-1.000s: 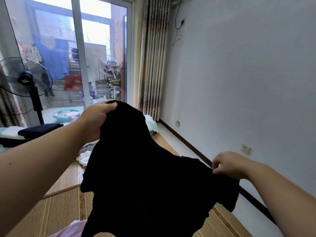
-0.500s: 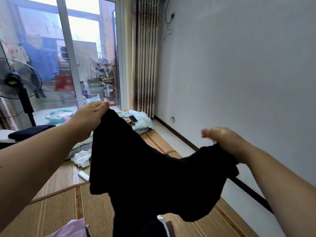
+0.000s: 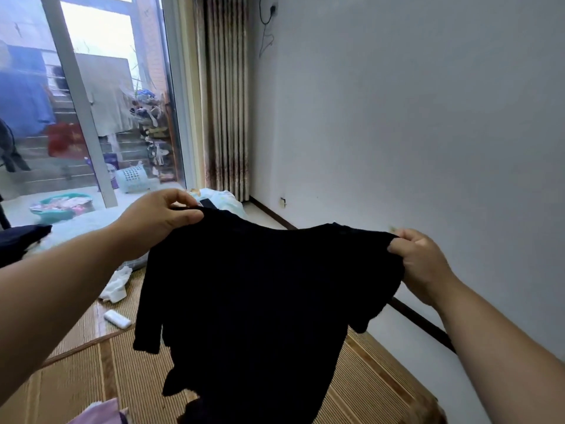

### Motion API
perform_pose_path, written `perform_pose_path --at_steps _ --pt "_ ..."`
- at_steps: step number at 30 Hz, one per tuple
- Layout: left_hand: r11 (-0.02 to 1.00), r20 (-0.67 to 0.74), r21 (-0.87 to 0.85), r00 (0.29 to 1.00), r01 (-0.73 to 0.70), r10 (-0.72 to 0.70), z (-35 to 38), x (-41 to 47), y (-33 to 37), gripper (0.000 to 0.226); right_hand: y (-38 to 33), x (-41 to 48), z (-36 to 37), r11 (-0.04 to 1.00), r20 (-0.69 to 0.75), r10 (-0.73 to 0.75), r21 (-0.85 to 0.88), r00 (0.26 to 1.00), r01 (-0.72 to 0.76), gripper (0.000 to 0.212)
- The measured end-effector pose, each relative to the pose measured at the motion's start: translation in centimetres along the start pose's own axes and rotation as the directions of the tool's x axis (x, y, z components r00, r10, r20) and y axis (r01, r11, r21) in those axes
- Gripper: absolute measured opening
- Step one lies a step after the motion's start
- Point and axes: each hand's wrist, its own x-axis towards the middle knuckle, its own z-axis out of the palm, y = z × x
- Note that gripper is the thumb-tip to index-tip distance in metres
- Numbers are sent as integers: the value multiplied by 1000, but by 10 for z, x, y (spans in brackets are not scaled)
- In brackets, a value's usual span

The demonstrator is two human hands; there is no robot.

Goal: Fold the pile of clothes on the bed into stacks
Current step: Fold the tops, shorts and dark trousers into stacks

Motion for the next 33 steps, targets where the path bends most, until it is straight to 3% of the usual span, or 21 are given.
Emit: perform_pose_path --at_steps 3,5,6,7,9,10,11,13,16,19,21,26,33 --pt "999 96 -3 994 49 -48 6 6 -4 11 -7 -6 -7 999 -51 -23 -24 998 22 29" --pt "1000 134 8 991 21 -22 15 9 -6 17 -17 -13 -12 975 14 -36 -220 999 38 10" --pt "1000 148 -5 989 7 -6 20 10 -6 21 -20 -13 -17 915 55 -37 -400 998 56 17" --pt "1000 159 -24 987 -9 13 26 11 -5 24 -21 -12 -24 767 95 -17 -637 995 74 30" --pt "997 183 -66 982 -31 43 38 17 -5 30 -21 -11 -29 319 152 55 -939 987 127 38" --pt "996 211 -75 976 -37 52 45 19 -5 32 -21 -12 -29 195 165 68 -969 984 149 31" --pt "997 244 -70 968 -44 59 52 22 -4 31 -20 -15 -30 170 147 56 -976 988 135 25" --pt "998 278 -8 958 -65 64 63 27 -4 28 -16 -17 -36 263 67 -54 -961 996 79 20" --pt "912 310 338 942 -234 127 78 36 -5 19 -11 -26 -47 394 -144 -217 -918 966 -48 13" --pt "800 304 518 940 -302 158 93 40 -5 12 -5 -31 -60 375 -241 -268 -918 933 -130 11" --pt "784 309 544 940 -300 146 105 41 -6 8 2 -29 -67 385 -269 -289 -911 919 -145 14" --pt "888 231 395 961 -237 153 137 47 -7 17 18 -12 -83 616 -453 -226 -753 862 -234 20" --pt "896 190 381 968 -228 165 190 65 -2 15 46 38 -125 636 -397 -210 -749 893 -184 18"
